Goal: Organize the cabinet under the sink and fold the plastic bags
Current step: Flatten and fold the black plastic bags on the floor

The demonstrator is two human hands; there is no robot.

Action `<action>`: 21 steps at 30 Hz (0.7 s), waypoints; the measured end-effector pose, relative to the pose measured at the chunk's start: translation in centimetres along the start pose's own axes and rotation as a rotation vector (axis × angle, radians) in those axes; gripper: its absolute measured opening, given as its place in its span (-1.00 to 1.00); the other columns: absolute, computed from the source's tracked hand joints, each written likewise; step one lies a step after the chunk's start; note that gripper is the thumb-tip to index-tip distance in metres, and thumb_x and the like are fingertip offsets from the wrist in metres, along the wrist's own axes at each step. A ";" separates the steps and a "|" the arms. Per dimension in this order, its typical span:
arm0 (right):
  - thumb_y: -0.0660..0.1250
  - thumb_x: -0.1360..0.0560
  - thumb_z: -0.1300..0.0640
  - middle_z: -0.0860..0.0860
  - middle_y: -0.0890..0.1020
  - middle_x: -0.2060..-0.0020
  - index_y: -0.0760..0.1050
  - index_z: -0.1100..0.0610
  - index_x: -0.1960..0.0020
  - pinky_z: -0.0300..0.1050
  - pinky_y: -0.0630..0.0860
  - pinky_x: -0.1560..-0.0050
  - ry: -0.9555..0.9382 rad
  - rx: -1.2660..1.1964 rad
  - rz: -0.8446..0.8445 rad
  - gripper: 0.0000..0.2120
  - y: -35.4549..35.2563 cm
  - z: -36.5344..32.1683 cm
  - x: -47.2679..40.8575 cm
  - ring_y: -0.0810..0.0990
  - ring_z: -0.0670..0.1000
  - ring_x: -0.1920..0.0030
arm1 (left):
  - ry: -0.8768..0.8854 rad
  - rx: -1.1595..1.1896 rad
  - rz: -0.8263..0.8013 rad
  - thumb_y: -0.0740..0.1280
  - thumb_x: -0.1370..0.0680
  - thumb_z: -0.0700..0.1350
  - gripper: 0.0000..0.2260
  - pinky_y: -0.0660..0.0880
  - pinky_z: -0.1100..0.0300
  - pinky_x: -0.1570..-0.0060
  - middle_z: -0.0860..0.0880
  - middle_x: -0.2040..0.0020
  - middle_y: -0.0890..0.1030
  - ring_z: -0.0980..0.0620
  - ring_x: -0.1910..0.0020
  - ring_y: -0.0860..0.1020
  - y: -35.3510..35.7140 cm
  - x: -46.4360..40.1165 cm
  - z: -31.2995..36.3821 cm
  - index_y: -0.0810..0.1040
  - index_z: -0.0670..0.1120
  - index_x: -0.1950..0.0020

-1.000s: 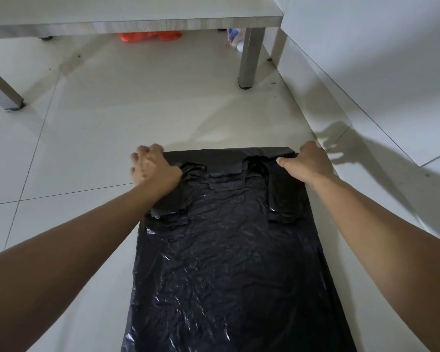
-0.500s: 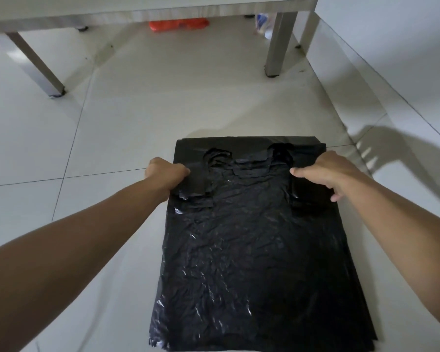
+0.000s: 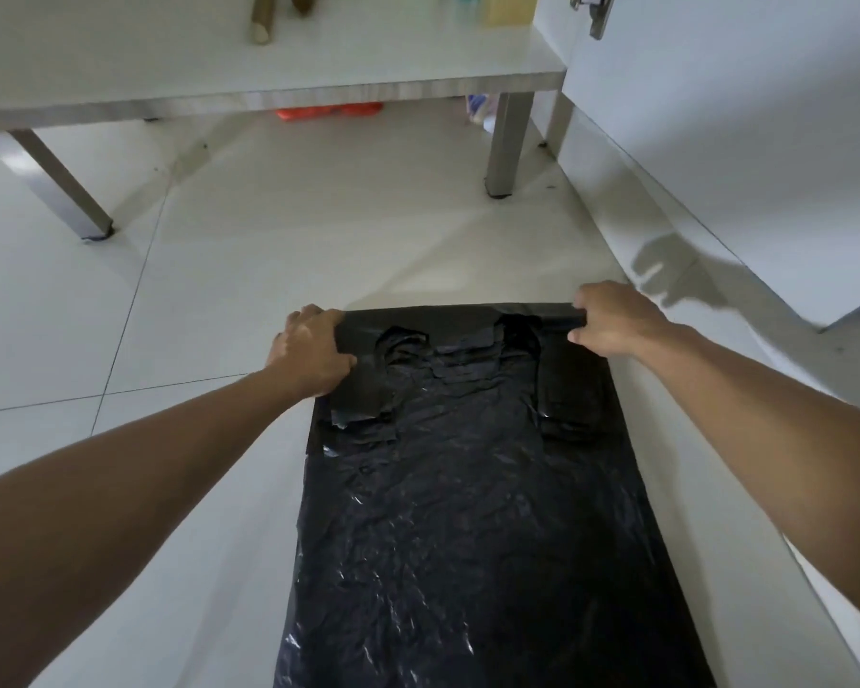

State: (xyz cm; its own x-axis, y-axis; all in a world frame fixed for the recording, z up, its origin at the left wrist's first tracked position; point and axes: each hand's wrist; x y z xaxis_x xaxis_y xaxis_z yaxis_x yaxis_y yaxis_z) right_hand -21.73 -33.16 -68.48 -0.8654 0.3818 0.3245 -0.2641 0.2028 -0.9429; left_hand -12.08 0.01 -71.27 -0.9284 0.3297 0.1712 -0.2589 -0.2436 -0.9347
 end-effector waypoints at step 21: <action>0.61 -0.28 0.07 0.05 0.59 0.18 0.43 0.05 0.18 -0.14 0.38 0.26 -0.164 0.022 -0.198 -0.66 0.6 0.5 -5.8 0.57 0.11 0.16 | 0.214 -0.368 -0.261 0.61 -0.25 -0.02 -0.54 0.47 0.06 0.01 -0.10 -0.01 0.46 -0.09 -0.05 0.41 -0.2 -7.2 0.4 0.50 -0.10 -0.01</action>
State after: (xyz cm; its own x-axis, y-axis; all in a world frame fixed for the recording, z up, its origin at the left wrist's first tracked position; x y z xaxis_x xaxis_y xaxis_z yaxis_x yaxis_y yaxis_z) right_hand -17.09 -35.73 -70.93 -0.8528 0.1852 0.4883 -0.4430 0.2385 -0.8642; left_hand -5.50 -2.70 -72.21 -0.7593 0.5263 0.3827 -0.3286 0.1975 -0.9236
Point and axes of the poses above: each hand's wrist, its own x-axis away from the middle knuckle, its own y-axis out of the palm, z = x × y
